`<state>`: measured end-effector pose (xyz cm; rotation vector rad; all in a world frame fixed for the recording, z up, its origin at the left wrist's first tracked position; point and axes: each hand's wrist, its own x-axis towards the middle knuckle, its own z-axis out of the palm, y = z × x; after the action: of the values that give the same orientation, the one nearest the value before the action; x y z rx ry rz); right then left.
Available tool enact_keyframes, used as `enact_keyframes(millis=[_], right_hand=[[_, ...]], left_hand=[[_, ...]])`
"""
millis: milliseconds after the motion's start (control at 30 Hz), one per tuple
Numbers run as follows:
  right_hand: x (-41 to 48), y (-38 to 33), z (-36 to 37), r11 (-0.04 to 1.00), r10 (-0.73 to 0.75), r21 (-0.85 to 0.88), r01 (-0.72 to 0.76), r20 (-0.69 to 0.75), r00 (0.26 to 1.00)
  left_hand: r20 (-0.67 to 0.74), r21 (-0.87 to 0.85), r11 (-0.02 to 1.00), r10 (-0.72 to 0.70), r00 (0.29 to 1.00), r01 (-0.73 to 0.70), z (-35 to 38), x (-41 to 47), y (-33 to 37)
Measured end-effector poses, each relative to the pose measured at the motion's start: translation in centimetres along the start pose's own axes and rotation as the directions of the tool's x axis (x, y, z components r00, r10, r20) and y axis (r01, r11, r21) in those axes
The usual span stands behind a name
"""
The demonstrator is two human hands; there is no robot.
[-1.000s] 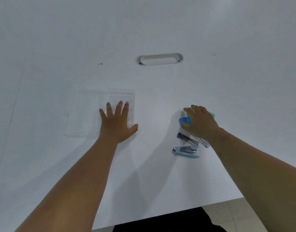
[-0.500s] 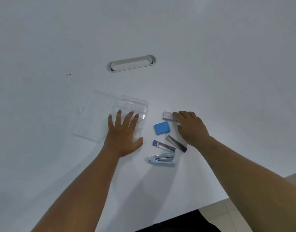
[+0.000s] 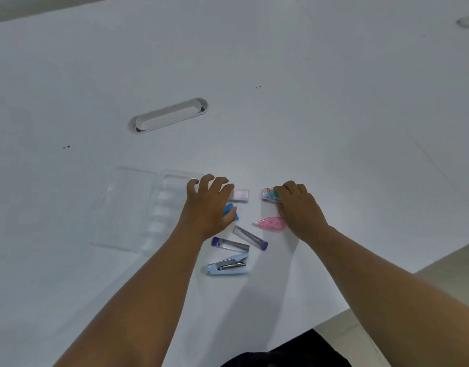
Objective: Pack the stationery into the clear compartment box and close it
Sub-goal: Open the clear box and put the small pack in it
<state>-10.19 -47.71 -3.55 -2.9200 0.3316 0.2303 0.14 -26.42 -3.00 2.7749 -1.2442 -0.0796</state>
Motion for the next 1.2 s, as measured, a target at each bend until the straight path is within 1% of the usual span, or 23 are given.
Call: enact_keyframes(millis=[100, 200, 300, 400, 533, 633, 667, 800, 933, 1067, 1200], right_hand=[[-0.6, 2.3, -0.4, 0.997, 0.059, 0.044, -0.058, -0.022, 0.998], [-1.6, 4.7, -0.7, 0.991, 0.124, 0.061, -0.122, -0.039, 0.991], [-2.3, 6.2, -0.9, 0.981, 0.185, 0.075, -0.182, -0.034, 0.982], [-1.5, 5.7, -1.4, 0.98, 0.172, 0.104, -0.167, -0.035, 0.985], [2.0, 1.9, -2.1, 0.989, 0.056, 0.139, -0.046, -0.068, 0.996], [4.7, -2.7, -2.5, 0.98, -0.073, 0.176, 0.089, -0.1, 0.992], [5.8, -5.8, -2.3, 0.965, -0.152, 0.201, 0.168, -0.096, 0.984], [7.6, -10.9, -2.2, 0.938, -0.255, 0.213, 0.274, -0.112, 0.961], [8.8, -15.4, -1.0, 0.939, -0.286, 0.182, 0.293, -0.06, 0.956], [9.0, -15.9, -0.3, 0.959, -0.205, 0.195, 0.205, -0.017, 0.979], [8.8, -15.3, -0.4, 0.96, -0.181, 0.219, 0.176, -0.001, 0.984]], left_hand=[[0.004, 0.024, 0.998, 0.058, 0.998, -0.058, 0.2, 2.0, 1.2], [0.044, 0.071, 0.992, 0.105, 0.993, -0.108, 0.8, 3.5, 1.5], [0.1, 0.04, 0.991, 0.125, 0.987, -0.13, 0.8, 4.6, 1.5], [0.086, 0.002, 0.994, 0.112, 0.99, -0.113, 0.1, 5.0, 1.2], [-0.011, 0.027, 0.999, 0.046, 0.999, -0.046, -1.8, 4.5, -0.8], [-0.084, 0.033, 0.998, -0.042, 0.996, 0.045, -4.0, 2.8, -3.9], [-0.107, 0.059, 0.993, -0.095, 0.99, 0.102, -4.9, 0.9, -6.1], [-0.091, 0.099, 0.977, -0.181, 0.979, 0.189, -5.8, -2.9, -9.6], [-0.105, 0.091, 0.948, -0.294, 0.95, 0.304, -6.0, -8.2, -13.1], [-0.112, 0.056, 0.932, -0.351, 0.93, 0.358, -5.3, -11.1, -14.3], [-0.108, 0.005, 0.927, -0.373, 0.922, 0.376, -4.7, -11.4, -14.4]])
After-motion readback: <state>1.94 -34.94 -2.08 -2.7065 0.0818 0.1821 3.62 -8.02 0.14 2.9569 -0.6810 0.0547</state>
